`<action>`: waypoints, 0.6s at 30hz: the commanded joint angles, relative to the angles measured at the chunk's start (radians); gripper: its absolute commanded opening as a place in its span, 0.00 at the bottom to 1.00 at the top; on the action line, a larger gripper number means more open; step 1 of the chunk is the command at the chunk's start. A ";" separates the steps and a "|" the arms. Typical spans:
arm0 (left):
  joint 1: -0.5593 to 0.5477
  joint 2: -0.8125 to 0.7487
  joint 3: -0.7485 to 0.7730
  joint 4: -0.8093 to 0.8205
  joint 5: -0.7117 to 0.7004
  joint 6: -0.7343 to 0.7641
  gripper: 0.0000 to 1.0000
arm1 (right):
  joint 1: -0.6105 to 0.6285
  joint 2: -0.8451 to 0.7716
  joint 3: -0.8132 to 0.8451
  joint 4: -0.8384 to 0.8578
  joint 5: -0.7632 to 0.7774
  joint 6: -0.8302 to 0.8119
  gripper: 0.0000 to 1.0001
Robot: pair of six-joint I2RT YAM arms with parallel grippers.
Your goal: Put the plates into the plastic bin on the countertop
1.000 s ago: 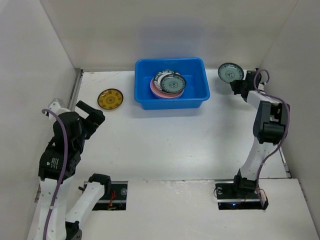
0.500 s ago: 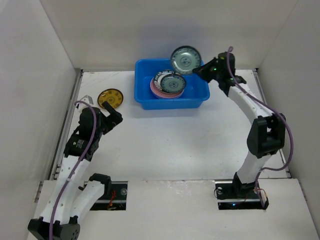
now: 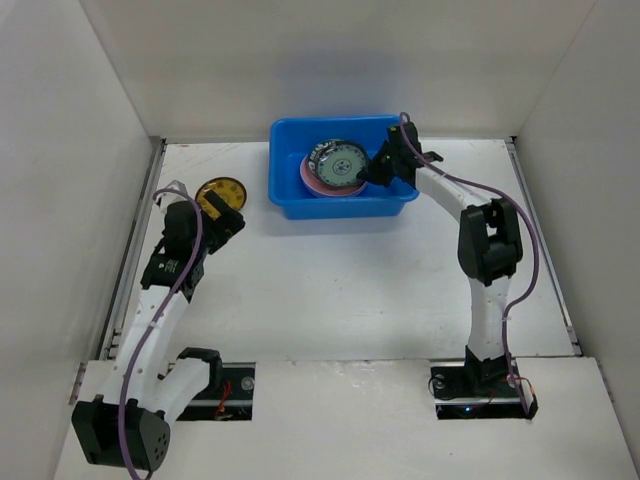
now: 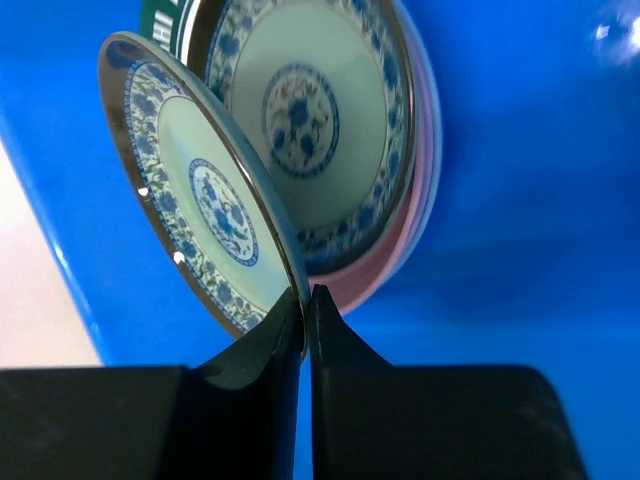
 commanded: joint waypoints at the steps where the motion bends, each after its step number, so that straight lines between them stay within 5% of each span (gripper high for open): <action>1: 0.038 0.001 -0.018 0.055 0.012 0.003 1.00 | 0.009 0.002 0.103 0.015 0.042 -0.025 0.14; 10: 0.114 0.044 -0.052 0.066 0.056 -0.023 1.00 | 0.008 -0.017 0.086 -0.004 0.057 -0.024 0.56; 18: 0.187 0.137 -0.049 0.123 0.063 -0.095 1.00 | 0.014 -0.274 -0.006 0.090 0.039 -0.044 0.73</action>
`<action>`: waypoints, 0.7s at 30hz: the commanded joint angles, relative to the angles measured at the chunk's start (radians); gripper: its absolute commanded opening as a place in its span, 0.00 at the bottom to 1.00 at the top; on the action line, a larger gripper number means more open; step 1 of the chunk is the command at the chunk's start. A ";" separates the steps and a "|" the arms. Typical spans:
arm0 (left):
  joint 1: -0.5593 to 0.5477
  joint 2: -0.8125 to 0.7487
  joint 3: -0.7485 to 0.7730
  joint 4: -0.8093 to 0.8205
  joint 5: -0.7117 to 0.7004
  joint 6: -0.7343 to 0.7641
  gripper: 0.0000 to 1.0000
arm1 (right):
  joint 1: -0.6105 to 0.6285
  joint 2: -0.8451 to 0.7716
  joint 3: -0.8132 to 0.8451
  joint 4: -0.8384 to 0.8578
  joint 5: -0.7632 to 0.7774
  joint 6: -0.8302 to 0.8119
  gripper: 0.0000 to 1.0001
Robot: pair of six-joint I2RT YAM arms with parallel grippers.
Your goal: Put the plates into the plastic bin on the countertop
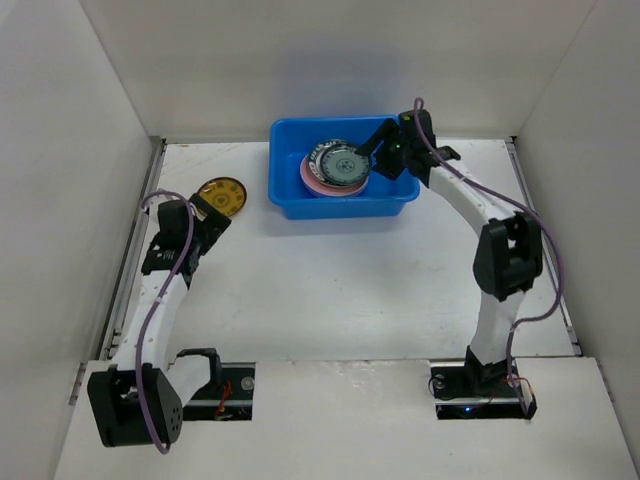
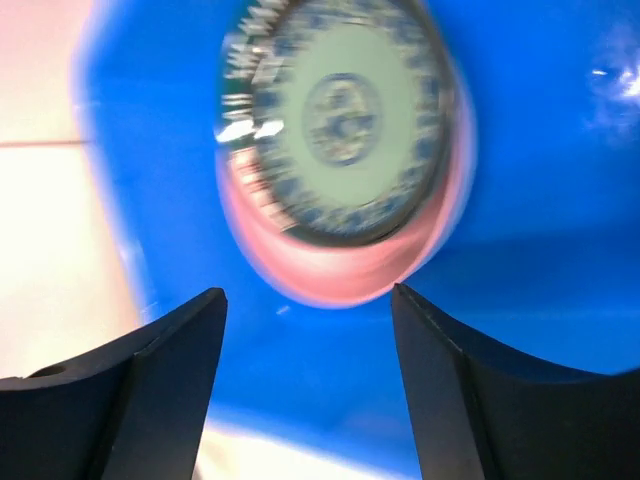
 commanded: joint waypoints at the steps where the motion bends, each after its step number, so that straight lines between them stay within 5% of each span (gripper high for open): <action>1: 0.036 0.052 0.000 0.083 0.016 -0.050 1.00 | 0.015 -0.215 -0.010 0.111 -0.011 -0.027 0.74; 8: 0.062 0.261 0.024 0.189 0.016 -0.113 0.96 | -0.005 -0.492 -0.245 0.163 -0.014 -0.078 0.75; 16: 0.102 0.471 0.074 0.345 0.024 -0.203 0.79 | -0.016 -0.807 -0.749 0.374 -0.030 -0.125 0.73; 21: 0.128 0.587 0.147 0.398 0.062 -0.231 0.73 | -0.017 -0.962 -0.915 0.381 -0.022 -0.167 0.73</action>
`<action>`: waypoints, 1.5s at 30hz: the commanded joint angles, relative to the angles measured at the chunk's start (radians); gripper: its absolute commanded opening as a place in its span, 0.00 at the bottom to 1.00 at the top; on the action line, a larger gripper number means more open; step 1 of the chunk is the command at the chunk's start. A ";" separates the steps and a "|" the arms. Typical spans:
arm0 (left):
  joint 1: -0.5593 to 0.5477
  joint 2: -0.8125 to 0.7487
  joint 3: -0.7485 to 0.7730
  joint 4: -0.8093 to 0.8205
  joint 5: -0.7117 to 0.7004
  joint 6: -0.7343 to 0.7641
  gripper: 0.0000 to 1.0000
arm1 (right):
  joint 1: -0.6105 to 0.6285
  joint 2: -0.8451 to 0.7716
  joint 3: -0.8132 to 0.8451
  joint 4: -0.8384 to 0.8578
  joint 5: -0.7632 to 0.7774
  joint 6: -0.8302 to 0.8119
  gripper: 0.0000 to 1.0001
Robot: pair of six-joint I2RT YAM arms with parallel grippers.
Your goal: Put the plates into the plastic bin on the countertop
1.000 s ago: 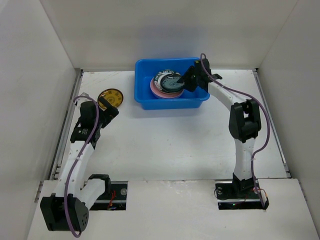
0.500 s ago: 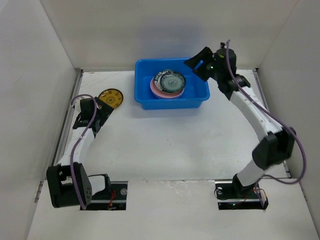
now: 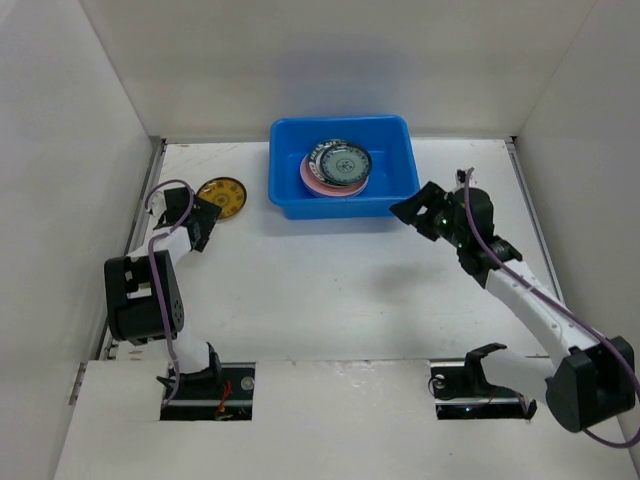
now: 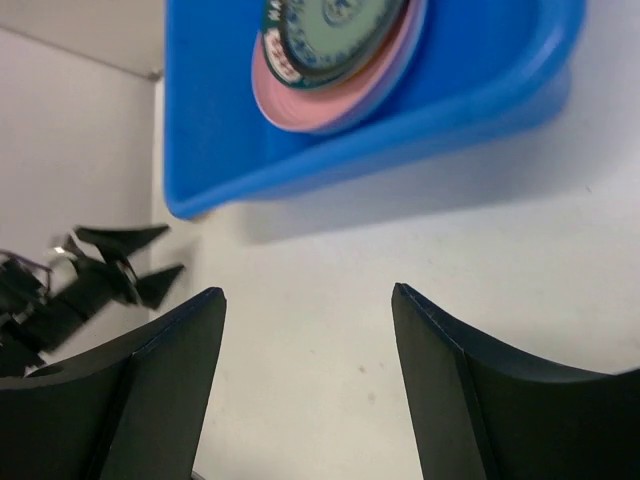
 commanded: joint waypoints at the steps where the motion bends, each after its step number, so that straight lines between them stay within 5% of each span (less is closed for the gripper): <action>1: 0.015 0.065 0.090 0.100 0.032 -0.039 0.73 | -0.010 -0.128 -0.049 0.091 -0.001 -0.055 0.73; 10: 0.018 0.278 0.205 0.120 0.050 -0.075 0.57 | -0.105 -0.390 -0.199 -0.016 -0.010 -0.013 0.74; 22: 0.033 0.393 0.308 0.114 0.037 -0.113 0.03 | -0.214 -0.631 -0.264 -0.194 -0.013 -0.007 0.74; 28: 0.004 0.338 0.478 0.064 0.047 -0.089 0.00 | -0.244 -0.687 -0.273 -0.251 -0.015 -0.021 0.74; 37: -0.192 0.286 0.832 -0.028 0.086 0.026 0.01 | -0.253 -0.736 -0.270 -0.292 -0.010 -0.044 0.74; 45: -0.382 0.326 0.935 -0.065 0.116 0.137 0.03 | -0.254 -0.742 -0.268 -0.311 -0.031 -0.061 0.74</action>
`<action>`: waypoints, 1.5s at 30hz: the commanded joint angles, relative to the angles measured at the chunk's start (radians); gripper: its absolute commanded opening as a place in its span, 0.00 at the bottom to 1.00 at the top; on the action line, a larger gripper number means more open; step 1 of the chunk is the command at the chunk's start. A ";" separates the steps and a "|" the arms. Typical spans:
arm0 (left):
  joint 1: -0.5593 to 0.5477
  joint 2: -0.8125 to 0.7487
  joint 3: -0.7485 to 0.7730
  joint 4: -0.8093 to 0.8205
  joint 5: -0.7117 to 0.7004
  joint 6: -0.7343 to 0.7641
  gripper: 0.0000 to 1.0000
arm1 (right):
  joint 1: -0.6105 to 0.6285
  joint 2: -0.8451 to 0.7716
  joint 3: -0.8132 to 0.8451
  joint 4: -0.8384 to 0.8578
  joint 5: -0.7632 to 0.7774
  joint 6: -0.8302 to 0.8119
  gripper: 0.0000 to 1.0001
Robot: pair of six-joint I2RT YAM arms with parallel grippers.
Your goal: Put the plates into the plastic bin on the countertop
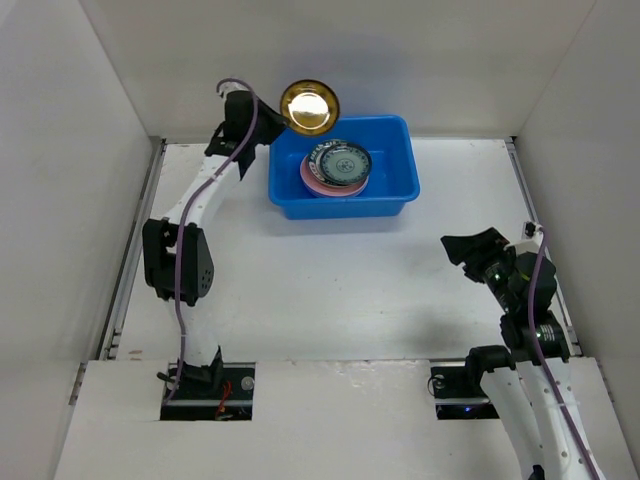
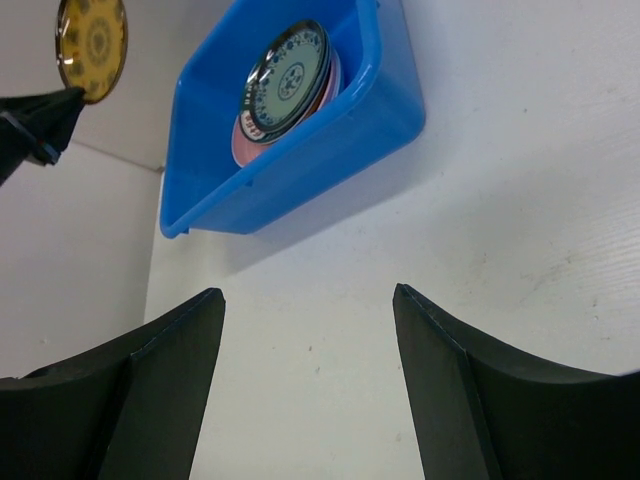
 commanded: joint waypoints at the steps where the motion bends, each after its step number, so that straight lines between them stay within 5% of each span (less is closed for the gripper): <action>1: -0.049 -0.004 0.038 -0.024 0.021 0.082 0.03 | -0.006 -0.014 0.000 -0.009 -0.022 -0.024 0.74; 25: -0.187 0.280 0.198 -0.027 0.020 0.314 0.13 | 0.008 -0.162 0.024 -0.195 -0.035 -0.023 0.78; 30: -0.180 0.265 0.198 -0.031 -0.010 0.354 0.34 | 0.009 -0.174 0.035 -0.213 -0.035 -0.026 0.81; 34: -0.177 0.225 0.198 -0.036 -0.033 0.377 0.69 | 0.009 -0.186 0.046 -0.215 -0.035 -0.026 0.81; 40: -0.204 0.067 0.210 -0.080 -0.085 0.435 1.00 | 0.009 -0.192 0.084 -0.227 -0.037 -0.039 0.81; 43: -0.222 -0.057 0.195 -0.158 -0.137 0.501 1.00 | 0.011 -0.191 0.112 -0.243 -0.026 -0.061 0.86; 45: -0.233 -0.144 0.146 -0.210 -0.186 0.545 1.00 | 0.011 -0.186 0.135 -0.264 -0.016 -0.084 1.00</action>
